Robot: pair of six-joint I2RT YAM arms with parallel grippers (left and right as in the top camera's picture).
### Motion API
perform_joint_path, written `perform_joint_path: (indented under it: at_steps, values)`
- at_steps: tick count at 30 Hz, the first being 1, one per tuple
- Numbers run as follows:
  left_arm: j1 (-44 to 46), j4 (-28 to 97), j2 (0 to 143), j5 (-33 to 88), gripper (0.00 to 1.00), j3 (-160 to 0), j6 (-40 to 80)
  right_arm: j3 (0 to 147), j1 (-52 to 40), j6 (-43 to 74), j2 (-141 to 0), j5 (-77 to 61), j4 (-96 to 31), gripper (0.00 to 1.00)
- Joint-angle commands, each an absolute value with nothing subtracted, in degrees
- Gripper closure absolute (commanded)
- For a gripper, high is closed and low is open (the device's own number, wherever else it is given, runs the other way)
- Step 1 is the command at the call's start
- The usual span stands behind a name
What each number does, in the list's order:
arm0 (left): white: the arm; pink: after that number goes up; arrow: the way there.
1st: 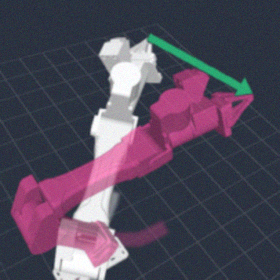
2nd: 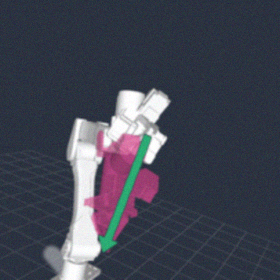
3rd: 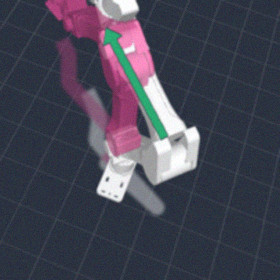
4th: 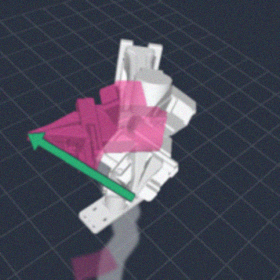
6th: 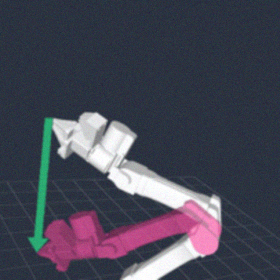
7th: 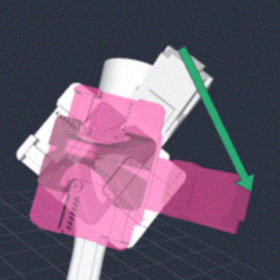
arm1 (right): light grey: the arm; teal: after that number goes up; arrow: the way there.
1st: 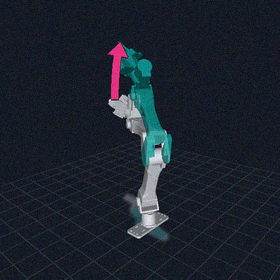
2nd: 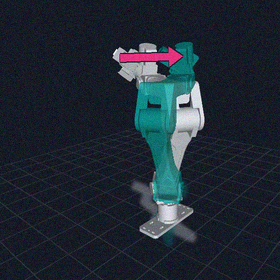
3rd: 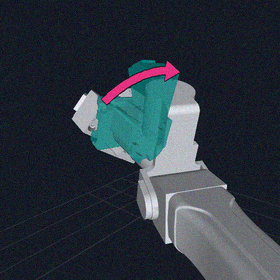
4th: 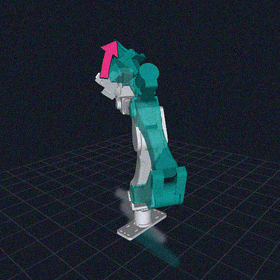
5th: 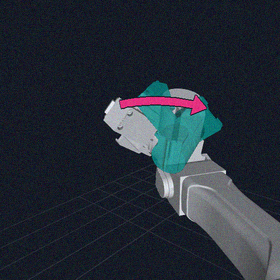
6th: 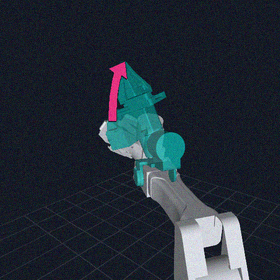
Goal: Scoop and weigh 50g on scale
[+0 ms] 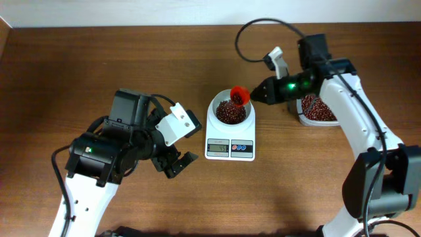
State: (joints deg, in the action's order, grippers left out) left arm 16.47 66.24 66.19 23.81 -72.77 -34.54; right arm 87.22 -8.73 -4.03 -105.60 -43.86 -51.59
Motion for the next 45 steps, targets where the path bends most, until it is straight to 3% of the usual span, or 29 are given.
perform_joint_path:
  at_steps: [1, 7, 9, 12, 14, 16, 18, 21, 23, 31, 33, 35, 38, 40, 45]
  values:
    - [16.19, 66.13, 66.22, 24.64, 0.01, -73.71, -35.42, 88.44, -11.25, -3.95, -106.02, -35.88, -51.59, 0.96]
    - [16.19, 66.13, 66.22, 24.64, 0.01, -73.71, -35.42, 89.10, -11.62, 0.47, -105.47, -33.43, -51.72, 0.96]
    - [16.19, 66.13, 66.22, 24.64, 0.01, -73.71, -35.42, 89.84, -11.66, -7.81, -104.97, -41.82, -53.19, 0.96]
    - [16.19, 66.13, 66.22, 24.64, 0.01, -73.71, -35.42, 90.13, -11.68, -2.57, -104.95, -35.90, -52.86, 0.96]
    - [16.19, 66.13, 66.22, 24.64, 0.01, -73.71, -35.42, 90.26, -11.73, -8.19, -104.75, -41.82, -53.19, 0.96]
    - [16.19, 66.13, 66.22, 24.64, 0.01, -73.71, -35.42, 90.24, -11.73, -3.64, -104.92, -33.34, -52.73, 0.96]
    - [16.19, 66.13, 66.22, 24.64, 0.01, -73.71, -35.42, 90.45, -11.73, -8.34, -104.71, -43.62, -52.49, 0.96]
    - [16.19, 66.13, 66.22, 24.64, 0.01, -73.71, -35.42, 90.45, -11.70, -2.55, -104.90, -32.47, -52.69, 0.96]
    - [16.19, 66.13, 66.22, 24.64, 0.01, -73.71, -35.42, 90.45, -11.73, -4.21, -104.51, -39.18, -51.77, 0.96]
    - [16.19, 66.13, 66.22, 24.64, 0.01, -73.71, -35.40, 90.43, -11.90, -1.78, -104.42, -36.75, -51.13, 0.96]
    - [16.19, 66.13, 66.22, 24.64, 0.01, -73.71, -35.42, 90.43, -11.99, -7.33, -104.42, -44.31, -50.65, 0.96]
    - [16.19, 66.13, 66.22, 24.64, 0.01, -73.71, -35.42, 90.43, -11.99, -0.93, -104.42, -32.45, -50.06, 0.96]
    - [16.19, 66.13, 66.22, 24.64, 0.01, -73.71, -35.42, 90.43, -11.99, -8.12, -104.40, -43.79, -50.04, 0.96]
    - [16.19, 66.13, 66.22, 24.64, 0.01, -73.71, -35.42, 90.43, -11.99, -2.96, -104.42, -33.91, -50.46, 0.96]
    - [16.19, 66.13, 66.22, 24.64, 0.01, -73.71, -35.42, 90.43, -11.99, -2.74, -104.42, -34.44, -50.52, 0.96]
